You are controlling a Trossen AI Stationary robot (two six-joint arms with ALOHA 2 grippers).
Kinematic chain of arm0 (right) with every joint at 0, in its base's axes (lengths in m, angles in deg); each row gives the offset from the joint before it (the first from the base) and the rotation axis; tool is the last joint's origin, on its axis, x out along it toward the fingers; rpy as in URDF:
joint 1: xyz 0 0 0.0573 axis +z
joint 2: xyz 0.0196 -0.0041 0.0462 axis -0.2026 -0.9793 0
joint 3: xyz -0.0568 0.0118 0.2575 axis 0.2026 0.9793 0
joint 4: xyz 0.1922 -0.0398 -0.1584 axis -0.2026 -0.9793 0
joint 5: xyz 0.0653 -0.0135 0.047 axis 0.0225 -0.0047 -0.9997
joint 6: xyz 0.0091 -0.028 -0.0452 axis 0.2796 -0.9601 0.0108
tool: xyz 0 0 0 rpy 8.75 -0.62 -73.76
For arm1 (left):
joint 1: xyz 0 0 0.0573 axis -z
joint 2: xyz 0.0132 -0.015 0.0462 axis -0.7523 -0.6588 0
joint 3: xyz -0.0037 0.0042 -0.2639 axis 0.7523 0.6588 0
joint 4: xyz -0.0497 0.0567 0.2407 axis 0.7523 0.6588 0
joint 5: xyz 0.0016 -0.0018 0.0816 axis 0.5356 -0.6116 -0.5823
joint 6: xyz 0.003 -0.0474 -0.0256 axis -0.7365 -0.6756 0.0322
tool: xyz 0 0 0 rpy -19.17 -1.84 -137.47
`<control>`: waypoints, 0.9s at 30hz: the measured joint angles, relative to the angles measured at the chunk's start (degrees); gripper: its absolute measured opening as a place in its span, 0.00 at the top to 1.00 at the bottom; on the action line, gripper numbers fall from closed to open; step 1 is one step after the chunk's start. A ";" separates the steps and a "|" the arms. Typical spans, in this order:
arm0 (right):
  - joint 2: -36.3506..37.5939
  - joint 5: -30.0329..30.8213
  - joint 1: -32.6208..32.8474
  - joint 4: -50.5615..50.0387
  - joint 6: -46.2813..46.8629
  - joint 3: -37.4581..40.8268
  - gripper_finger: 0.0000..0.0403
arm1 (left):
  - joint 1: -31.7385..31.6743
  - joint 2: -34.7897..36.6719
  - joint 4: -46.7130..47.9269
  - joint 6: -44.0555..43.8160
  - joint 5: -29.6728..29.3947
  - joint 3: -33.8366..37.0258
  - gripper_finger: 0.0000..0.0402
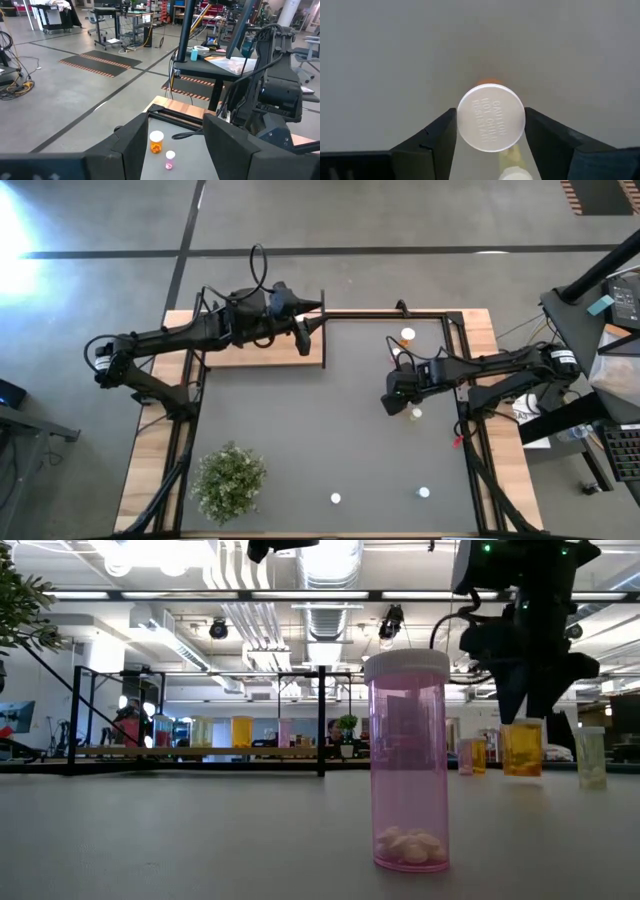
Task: Pick and place medicine bottles onto shelf by color
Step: Move the bottom orange pill bottle to the middle of the table
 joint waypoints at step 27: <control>-25.55 -0.30 -1.14 -2.32 -26.86 -31.53 0.49 | -0.09 4.01 5.57 -3.02 -0.74 0.02 0.57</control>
